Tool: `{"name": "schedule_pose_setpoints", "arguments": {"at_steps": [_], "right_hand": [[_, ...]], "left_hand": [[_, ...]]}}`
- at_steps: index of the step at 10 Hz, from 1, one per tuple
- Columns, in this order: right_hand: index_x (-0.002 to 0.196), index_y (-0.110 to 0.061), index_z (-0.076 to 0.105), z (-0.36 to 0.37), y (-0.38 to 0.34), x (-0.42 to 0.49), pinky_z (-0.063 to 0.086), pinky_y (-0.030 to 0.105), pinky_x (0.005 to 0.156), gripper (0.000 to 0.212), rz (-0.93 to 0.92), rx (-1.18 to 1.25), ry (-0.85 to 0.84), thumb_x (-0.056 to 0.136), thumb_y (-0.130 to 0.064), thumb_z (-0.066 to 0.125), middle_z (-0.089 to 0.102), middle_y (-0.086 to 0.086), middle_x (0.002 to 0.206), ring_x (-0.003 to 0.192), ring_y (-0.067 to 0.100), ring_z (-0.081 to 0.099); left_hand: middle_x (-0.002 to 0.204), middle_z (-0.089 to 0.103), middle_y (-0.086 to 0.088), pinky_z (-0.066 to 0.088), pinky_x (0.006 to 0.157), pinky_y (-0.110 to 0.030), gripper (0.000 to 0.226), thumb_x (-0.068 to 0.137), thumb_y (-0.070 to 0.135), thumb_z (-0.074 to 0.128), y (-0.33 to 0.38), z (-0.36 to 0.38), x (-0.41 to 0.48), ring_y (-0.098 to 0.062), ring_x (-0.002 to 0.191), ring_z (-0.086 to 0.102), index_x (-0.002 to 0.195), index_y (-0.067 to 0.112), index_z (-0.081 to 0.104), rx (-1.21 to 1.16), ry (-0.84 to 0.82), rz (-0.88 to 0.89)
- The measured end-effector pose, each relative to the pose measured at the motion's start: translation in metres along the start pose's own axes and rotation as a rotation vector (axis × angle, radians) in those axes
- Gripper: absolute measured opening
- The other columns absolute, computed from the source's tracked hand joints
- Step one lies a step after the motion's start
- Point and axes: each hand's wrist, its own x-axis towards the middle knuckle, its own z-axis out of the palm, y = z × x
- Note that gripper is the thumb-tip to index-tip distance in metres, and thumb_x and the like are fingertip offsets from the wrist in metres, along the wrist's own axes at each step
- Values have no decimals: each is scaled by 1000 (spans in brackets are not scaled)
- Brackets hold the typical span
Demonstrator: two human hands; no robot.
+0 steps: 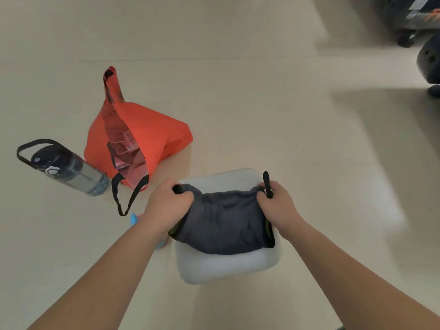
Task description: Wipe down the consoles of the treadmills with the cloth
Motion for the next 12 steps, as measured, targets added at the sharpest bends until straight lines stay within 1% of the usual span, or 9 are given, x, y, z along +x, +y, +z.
{"name": "schedule_pose_setpoints", "arguments": {"at_steps": [1,2,3,4,5,7,8,10,12], "right_hand": [[123,-29,56,6,-10,7,55,28,72,27,-82,-19,-76,98,-22,60,66,-2,104,90,14,64],[120,-28,54,13,-13,6,59,37,84,47,-104,-159,-109,81,-33,79,61,-1,110,95,16,66],[145,-32,40,14,-12,2,53,33,84,80,-173,-431,-84,77,-29,81,40,-2,122,90,12,60],[156,-27,33,4,-14,3,46,30,89,90,-153,-383,-37,82,-25,83,37,1,128,100,17,55],[153,-25,42,-7,-17,4,54,40,95,76,-106,-284,17,88,-35,78,48,3,133,112,22,60],[101,-22,72,-16,-19,-8,63,38,76,19,-27,-170,-41,101,-34,57,74,9,96,83,24,71],[97,-17,72,-19,-11,-10,60,34,68,22,6,-161,-89,101,-32,55,72,11,90,71,18,63],[95,-18,69,-13,1,-2,57,36,70,34,-4,-290,-82,83,-48,80,71,3,89,73,17,65],[97,-25,68,-15,-35,-10,54,33,72,17,-251,-362,110,92,-41,69,70,-4,90,79,12,66]], "left_hand": [[77,51,-3,39,58,-29,8,84,11,59,9,-7,-5,-21,70,49,81,16,54,4,-46,-17],[81,54,-5,47,54,-28,6,87,9,59,15,-24,-15,-22,72,53,86,14,60,-30,-4,-33],[92,63,-11,54,52,-31,11,88,10,60,13,-31,-21,-28,82,63,96,14,65,-102,-9,-48],[102,70,-18,57,52,-30,15,89,12,64,14,-16,-21,-29,80,69,104,12,65,-181,-97,-57],[108,70,-22,61,54,-36,22,88,14,68,23,10,-20,-29,77,70,109,9,63,-235,-158,-34],[110,63,-2,65,67,-32,30,98,32,65,37,58,-24,-21,92,72,125,25,54,-193,-338,112],[117,64,2,64,79,-32,41,105,30,55,32,65,-18,-17,98,71,144,21,51,-138,-423,112],[100,68,0,65,78,-38,20,102,20,55,25,49,-5,-23,94,72,121,20,63,16,-318,181],[95,71,13,59,90,-36,18,98,28,60,27,40,-5,-10,92,71,113,28,71,114,-233,392]]}}
